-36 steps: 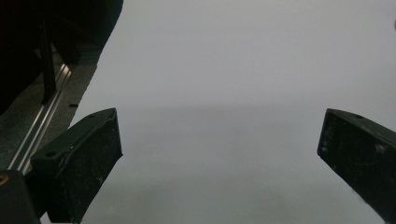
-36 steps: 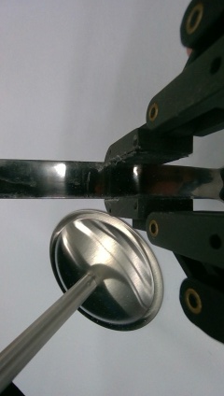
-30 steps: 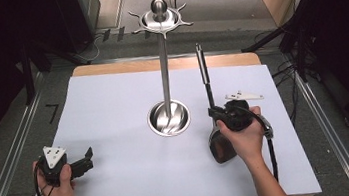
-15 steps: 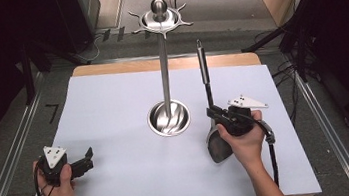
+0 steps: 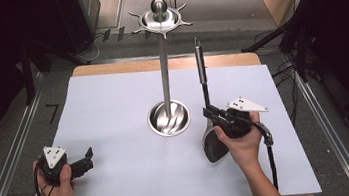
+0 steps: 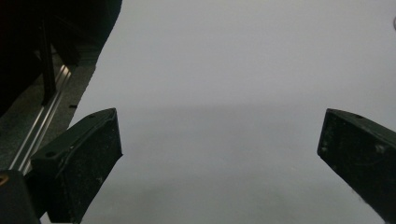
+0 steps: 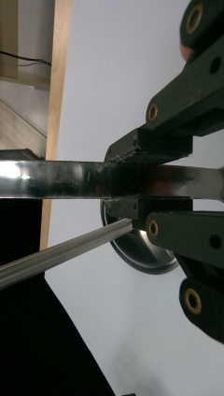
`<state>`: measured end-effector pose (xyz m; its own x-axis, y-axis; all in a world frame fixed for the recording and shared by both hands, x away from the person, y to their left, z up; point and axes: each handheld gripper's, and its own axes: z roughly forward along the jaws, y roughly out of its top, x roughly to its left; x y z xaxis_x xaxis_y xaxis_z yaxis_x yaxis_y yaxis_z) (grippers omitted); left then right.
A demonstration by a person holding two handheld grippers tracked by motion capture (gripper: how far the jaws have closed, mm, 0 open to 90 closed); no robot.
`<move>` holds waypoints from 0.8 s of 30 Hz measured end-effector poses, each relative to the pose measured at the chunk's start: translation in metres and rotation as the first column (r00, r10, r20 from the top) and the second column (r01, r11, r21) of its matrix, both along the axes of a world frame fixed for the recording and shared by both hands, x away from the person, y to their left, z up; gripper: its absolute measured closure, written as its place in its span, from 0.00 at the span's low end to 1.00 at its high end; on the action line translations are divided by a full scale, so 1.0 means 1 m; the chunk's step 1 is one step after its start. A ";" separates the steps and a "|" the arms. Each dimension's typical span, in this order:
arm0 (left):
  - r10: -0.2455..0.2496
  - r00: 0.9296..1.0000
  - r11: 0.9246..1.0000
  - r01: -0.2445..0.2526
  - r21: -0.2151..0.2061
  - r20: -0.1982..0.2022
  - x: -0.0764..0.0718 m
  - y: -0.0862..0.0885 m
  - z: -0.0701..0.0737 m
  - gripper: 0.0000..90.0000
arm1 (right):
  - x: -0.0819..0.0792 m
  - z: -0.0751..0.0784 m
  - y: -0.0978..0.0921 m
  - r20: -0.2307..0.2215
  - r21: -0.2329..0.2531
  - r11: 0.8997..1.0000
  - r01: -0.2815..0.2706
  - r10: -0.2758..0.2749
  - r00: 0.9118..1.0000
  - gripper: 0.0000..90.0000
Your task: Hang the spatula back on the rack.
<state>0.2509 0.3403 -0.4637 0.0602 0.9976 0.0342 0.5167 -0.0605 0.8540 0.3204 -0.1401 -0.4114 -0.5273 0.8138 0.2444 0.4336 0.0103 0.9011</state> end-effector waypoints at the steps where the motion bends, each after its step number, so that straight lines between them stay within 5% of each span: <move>1: 0.001 1.000 1.000 -0.001 -0.001 0.000 0.000 0.000 0.000 0.00 | -0.001 0.000 0.001 0.009 0.002 1.000 0.003 -0.003 1.000 0.85; 24: -0.004 1.000 1.000 0.004 -0.002 -0.001 0.000 0.000 0.000 0.00 | -0.015 0.024 0.001 0.138 0.076 0.996 -0.035 0.024 0.990 0.85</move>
<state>0.2508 0.3407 -0.4636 0.0646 0.9974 0.0318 0.5171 -0.0607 0.8538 0.3053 -0.1396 -0.3874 -0.5836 0.7786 0.2306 0.3064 -0.0518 0.9505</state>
